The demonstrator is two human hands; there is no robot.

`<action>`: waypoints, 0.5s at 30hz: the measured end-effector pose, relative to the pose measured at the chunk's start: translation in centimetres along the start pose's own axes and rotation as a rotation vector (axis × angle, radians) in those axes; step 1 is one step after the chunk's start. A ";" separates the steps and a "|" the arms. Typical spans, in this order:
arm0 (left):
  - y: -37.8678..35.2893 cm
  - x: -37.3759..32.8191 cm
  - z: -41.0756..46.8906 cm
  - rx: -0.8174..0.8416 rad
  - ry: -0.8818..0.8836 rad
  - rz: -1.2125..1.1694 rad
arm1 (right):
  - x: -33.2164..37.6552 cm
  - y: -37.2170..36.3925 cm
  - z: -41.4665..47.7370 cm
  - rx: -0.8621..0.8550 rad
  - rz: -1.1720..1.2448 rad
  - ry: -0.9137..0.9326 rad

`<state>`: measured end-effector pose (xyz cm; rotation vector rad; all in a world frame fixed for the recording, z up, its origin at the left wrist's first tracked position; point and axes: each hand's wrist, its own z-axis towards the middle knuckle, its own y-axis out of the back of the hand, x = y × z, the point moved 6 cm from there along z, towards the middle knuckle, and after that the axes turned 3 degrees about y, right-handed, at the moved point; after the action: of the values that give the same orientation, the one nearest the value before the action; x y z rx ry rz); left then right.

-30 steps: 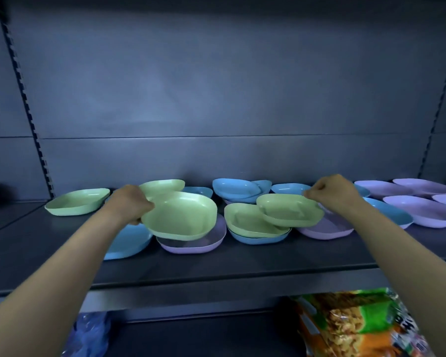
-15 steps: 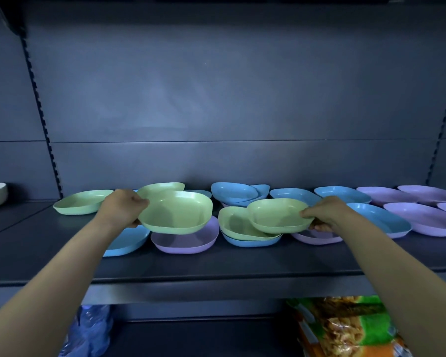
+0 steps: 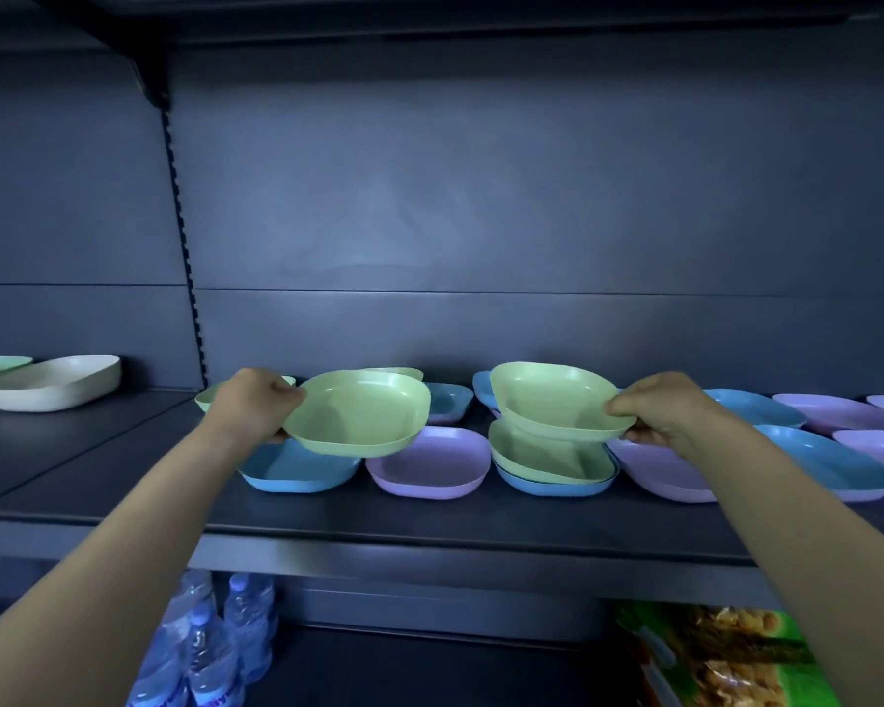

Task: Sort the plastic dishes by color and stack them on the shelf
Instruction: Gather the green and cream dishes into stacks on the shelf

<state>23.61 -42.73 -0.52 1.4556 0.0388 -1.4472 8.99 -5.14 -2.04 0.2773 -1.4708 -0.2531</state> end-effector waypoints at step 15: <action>9.5 10.1 11.0 -0.031 -0.043 -0.016 | 7.1 -17.6 -1.9 0.047 0.051 0.009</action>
<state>24.61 -60.36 0.63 1.4020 0.0461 -1.4838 11.50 -24.04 -1.47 0.2784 -1.4746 -0.1759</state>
